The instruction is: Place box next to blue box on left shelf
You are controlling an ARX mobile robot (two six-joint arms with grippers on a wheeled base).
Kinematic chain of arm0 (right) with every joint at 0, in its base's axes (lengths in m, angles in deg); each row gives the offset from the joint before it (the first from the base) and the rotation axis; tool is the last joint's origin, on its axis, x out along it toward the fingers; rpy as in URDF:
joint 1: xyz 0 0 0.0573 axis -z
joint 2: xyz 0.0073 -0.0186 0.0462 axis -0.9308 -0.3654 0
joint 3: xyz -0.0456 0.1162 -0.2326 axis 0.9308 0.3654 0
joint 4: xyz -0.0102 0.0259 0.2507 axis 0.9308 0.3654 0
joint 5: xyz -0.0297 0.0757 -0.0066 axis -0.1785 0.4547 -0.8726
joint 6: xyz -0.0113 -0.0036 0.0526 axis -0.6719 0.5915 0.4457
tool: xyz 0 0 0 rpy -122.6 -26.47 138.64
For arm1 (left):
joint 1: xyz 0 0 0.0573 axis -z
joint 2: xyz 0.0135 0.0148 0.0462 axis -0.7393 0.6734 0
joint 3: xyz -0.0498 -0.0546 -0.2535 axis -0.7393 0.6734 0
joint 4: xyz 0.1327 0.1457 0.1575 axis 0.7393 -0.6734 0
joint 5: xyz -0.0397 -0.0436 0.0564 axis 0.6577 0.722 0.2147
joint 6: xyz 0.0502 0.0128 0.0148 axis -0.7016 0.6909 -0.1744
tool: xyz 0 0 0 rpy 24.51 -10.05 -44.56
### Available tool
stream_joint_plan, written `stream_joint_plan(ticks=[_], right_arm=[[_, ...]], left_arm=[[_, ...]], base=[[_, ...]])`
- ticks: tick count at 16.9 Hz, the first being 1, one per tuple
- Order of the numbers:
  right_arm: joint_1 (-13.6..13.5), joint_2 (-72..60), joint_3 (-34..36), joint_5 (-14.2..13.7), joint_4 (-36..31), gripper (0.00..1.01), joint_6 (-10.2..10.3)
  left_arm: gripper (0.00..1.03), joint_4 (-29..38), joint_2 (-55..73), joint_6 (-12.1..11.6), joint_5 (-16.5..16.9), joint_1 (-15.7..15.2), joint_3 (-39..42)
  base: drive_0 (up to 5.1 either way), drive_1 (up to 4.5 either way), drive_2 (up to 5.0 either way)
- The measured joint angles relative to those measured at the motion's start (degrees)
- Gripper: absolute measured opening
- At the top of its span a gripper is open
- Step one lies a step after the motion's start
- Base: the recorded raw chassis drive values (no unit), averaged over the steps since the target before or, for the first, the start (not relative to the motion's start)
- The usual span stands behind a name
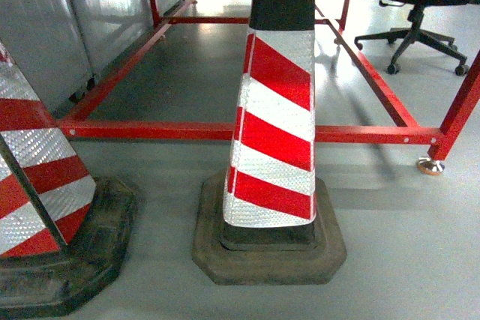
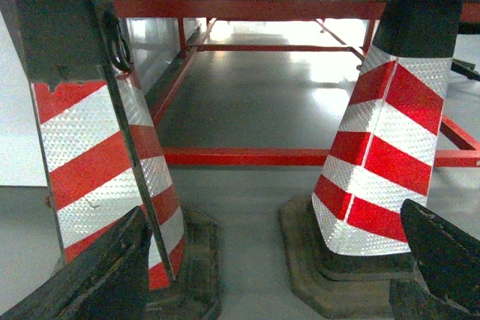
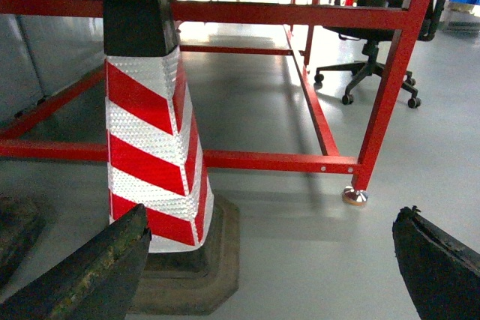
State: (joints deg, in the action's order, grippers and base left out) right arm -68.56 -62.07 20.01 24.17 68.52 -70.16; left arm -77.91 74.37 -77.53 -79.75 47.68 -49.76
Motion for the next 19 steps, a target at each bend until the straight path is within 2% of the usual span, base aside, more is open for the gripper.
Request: stream_joint_plan(ticks=[19], right_arm=[[0.00, 0.00, 0.00, 0.00, 0.00, 0.98, 0.00]], left_arm=[[0.98, 0.00, 0.00, 0.00, 0.00, 0.00, 0.00]], base=[[0.0, 0.00, 0.0]])
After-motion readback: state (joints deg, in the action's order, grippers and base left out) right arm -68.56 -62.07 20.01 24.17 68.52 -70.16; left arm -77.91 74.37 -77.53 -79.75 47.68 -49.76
